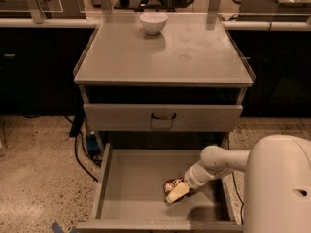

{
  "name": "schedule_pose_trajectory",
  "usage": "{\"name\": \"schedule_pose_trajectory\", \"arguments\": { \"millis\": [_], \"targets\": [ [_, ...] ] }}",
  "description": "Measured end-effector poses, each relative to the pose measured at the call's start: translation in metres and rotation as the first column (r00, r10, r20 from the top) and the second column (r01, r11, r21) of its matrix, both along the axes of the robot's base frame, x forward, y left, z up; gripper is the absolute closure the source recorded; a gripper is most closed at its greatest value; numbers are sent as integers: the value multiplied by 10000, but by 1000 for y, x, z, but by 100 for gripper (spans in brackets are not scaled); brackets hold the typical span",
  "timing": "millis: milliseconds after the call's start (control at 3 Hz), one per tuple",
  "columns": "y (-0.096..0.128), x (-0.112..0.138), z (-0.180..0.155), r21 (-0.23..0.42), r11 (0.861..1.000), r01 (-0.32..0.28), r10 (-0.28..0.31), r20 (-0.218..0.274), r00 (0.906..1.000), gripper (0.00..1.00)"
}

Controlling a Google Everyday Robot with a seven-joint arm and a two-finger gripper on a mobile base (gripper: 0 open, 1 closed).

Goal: Pick orange can from middle drawer and place on counter

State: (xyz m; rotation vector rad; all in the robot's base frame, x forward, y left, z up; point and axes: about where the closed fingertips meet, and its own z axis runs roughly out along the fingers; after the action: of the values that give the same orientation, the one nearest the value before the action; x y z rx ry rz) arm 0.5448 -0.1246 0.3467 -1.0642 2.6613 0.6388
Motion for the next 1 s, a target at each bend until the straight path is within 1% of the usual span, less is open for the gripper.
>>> {"name": "schedule_pose_trajectory", "arguments": {
  "millis": [333, 667, 1000],
  "targets": [
    [0, 0, 0, 0, 10000, 0, 0, 0, 10000, 22],
    [0, 0, 0, 0, 10000, 0, 0, 0, 10000, 18],
    [0, 0, 7, 9, 10000, 1, -1, -4, 10000, 0]
  ]
}}
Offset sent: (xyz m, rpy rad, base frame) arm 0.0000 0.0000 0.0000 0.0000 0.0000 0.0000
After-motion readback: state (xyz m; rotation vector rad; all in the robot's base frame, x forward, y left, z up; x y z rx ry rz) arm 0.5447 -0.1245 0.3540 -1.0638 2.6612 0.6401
